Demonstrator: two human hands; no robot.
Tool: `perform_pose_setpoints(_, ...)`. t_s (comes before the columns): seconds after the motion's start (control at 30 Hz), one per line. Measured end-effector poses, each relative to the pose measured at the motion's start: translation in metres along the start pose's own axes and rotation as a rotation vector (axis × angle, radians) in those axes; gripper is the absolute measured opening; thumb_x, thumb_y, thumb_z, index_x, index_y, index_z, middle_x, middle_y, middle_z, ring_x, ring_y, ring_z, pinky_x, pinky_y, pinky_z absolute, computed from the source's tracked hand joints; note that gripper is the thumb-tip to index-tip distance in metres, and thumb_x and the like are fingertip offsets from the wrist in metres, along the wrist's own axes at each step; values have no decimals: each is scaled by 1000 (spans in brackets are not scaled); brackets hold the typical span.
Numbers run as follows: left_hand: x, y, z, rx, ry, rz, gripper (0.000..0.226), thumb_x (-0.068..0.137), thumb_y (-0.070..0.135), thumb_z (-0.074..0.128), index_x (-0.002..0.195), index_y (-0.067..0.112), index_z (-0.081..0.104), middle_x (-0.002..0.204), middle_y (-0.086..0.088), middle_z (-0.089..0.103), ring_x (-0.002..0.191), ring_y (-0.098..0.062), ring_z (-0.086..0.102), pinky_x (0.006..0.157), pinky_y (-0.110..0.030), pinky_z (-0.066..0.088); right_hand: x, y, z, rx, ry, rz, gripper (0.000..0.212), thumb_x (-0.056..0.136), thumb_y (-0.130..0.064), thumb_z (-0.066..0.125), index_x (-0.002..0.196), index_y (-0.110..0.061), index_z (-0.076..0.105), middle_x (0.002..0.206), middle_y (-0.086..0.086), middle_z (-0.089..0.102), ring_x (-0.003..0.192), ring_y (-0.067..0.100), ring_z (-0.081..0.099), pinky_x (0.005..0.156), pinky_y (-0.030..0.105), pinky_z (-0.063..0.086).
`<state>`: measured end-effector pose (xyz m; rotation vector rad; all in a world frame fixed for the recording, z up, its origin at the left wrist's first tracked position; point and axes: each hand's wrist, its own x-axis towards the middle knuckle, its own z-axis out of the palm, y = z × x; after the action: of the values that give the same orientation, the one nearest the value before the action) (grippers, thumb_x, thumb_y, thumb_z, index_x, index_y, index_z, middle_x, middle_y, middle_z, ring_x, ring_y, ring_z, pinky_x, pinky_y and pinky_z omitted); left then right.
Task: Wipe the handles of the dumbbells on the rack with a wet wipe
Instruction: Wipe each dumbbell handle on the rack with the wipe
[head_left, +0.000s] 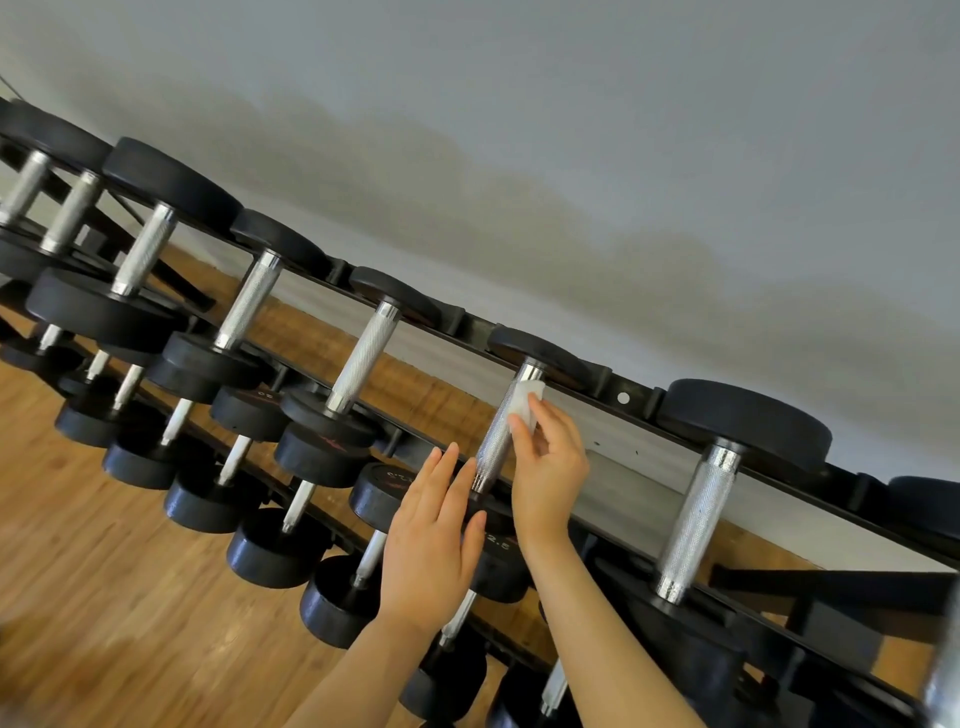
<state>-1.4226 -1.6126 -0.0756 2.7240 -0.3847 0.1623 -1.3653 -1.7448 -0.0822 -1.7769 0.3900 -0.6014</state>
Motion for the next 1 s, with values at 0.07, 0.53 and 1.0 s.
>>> perform_pose_setpoints(0.07, 0, 1, 0, -1, -1, -1, 52, 100, 41, 37, 145, 18, 45, 156, -1, 34, 148, -14, 19, 115, -40, 23, -10, 2, -3, 4, -29, -16, 34, 92, -28, 59, 121, -11, 66, 120, 4, 64, 111, 8, 60, 85, 21, 55)
perform_pose_setpoints(0.53, 2, -1, -1, 9, -7, 14, 51, 100, 43, 35, 144, 20, 47, 156, 0, 35, 148, -13, 16, 115, -44, 17, -11, -1, -2, 5, -10, -25, 24, 89, -12, 66, 112, -8, 71, 117, 2, 62, 104, -1, 59, 81, 9, 50)
perform_pose_setpoints(1.0, 3, -3, -9, -17, -62, 26, 54, 100, 48, 32, 147, 22, 44, 158, 0, 34, 149, -14, 20, 116, -38, 25, -21, 1, -7, -65, -76, -44, 26, 88, -18, 66, 113, -10, 70, 112, 4, 63, 104, 12, 61, 81, 23, 56)
